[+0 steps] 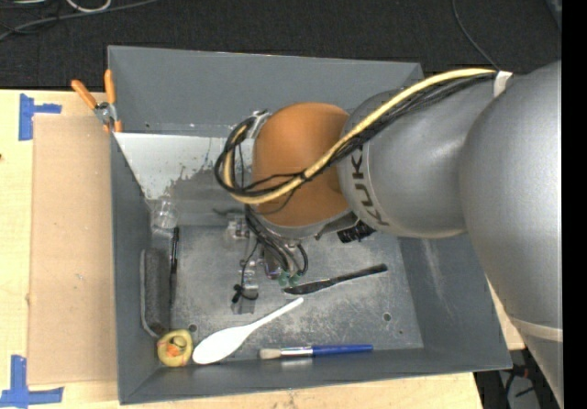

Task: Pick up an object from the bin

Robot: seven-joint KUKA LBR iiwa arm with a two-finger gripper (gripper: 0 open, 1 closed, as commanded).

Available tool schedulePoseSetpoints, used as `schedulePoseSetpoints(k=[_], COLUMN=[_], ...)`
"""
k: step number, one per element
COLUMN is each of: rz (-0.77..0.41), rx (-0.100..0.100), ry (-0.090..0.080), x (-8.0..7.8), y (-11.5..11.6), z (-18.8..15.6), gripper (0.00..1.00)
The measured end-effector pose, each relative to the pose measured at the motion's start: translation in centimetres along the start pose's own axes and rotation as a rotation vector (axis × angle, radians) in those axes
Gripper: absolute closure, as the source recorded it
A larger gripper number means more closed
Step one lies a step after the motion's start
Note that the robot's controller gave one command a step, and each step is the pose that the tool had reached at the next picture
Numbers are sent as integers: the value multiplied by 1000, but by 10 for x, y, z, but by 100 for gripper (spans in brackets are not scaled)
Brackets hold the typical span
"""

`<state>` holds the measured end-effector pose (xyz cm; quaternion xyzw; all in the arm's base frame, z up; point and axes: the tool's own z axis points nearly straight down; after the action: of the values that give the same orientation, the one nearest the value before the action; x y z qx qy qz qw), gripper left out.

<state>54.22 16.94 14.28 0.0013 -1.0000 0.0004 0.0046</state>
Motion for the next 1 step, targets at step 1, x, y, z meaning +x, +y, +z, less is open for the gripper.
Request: schedulePoseSetpoints(k=[1], rz=[5], rx=[-1], ry=[-7], x=[-2], y=[-1], z=[-4], gripper=[0])
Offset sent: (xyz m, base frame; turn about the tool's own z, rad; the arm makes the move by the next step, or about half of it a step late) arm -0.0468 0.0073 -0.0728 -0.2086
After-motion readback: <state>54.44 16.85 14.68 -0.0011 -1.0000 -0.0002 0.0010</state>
